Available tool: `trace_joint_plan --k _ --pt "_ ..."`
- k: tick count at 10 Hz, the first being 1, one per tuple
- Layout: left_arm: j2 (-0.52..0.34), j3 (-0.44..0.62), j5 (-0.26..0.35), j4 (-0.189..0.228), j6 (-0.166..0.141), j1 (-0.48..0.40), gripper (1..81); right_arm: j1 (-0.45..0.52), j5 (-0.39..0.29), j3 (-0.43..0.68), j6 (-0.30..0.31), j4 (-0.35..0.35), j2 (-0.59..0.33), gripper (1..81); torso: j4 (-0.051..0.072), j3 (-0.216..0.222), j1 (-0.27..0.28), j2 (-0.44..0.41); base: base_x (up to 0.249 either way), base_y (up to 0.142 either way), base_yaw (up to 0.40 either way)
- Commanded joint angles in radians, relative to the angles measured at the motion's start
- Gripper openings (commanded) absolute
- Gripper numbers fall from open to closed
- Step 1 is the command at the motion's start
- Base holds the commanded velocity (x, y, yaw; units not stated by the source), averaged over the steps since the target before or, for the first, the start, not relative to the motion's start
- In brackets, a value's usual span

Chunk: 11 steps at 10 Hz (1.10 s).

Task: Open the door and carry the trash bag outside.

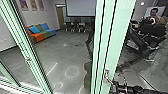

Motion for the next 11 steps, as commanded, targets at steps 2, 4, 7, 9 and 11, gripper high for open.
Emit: trace_joint_plan --k 2,4,7,9,11 --pt "-0.013 0.008 0.074 -0.003 0.000 -0.036 1.0 -0.011 -0.073 -0.069 0.082 0.031 -0.061 81.1 0.000 0.000 0.000 0.000 0.000 0.000 0.000" --pt "-0.015 0.008 0.074 -0.003 0.000 -0.036 1.0 -0.005 -0.065 -0.076 0.115 0.034 -0.067 81.1 0.000 0.000 0.000 0.000 0.000 0.000 0.000" --pt "-0.018 0.008 0.074 -0.004 0.000 -0.036 1.0 0.039 -0.057 -0.077 0.161 0.031 -0.067 81.1 0.000 -0.001 0.000 0.000 0.000 0.000 0.000" --pt "-0.021 0.011 0.074 -0.004 0.000 -0.036 1.0 0.055 -0.036 -0.077 0.161 0.028 -0.072 81.1 0.000 -0.001 0.000 0.000 0.000 0.000 0.000" --pt "-0.021 0.013 0.074 -0.004 -0.001 -0.036 1.0 0.078 -0.031 -0.076 0.161 0.023 -0.089 81.1 0.000 -0.002 0.000 0.000 0.000 0.000 0.000"
